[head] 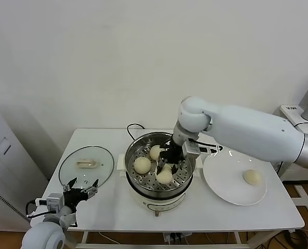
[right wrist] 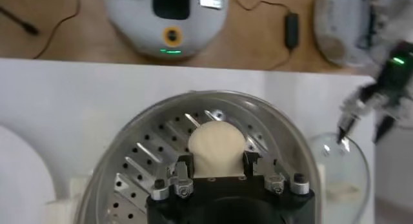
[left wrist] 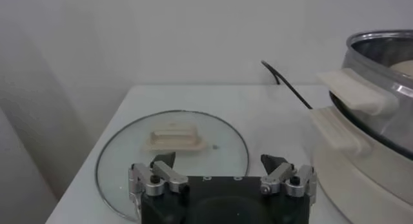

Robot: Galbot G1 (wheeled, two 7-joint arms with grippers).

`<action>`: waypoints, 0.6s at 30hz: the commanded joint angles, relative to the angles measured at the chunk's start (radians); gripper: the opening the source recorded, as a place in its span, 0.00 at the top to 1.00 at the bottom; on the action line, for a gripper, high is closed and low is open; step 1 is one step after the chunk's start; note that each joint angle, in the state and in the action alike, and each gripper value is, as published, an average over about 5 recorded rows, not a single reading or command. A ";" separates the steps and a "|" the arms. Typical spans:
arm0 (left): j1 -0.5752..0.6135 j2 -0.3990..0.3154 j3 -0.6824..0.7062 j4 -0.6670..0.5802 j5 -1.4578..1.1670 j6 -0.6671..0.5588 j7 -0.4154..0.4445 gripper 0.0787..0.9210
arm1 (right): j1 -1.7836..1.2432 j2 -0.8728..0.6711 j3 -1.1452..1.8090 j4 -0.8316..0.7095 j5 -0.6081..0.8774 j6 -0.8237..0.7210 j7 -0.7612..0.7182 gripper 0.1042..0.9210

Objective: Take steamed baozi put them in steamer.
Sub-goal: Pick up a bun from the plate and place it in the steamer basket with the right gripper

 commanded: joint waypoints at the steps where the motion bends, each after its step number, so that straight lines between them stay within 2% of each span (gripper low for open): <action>1: -0.001 -0.001 0.001 0.002 0.000 0.000 0.000 0.12 | -0.089 0.007 0.026 0.029 -0.141 0.055 -0.007 0.55; 12: -0.003 0.000 0.000 0.008 0.000 -0.002 0.001 0.12 | -0.138 0.037 0.050 0.011 -0.170 0.044 0.030 0.54; 15: -0.003 0.000 -0.001 0.010 0.000 -0.002 0.001 0.12 | -0.140 0.039 0.051 0.010 -0.167 0.038 0.039 0.48; 18: -0.002 0.000 -0.002 0.011 0.000 -0.003 0.001 0.12 | -0.137 0.038 0.054 0.010 -0.165 0.034 0.041 0.38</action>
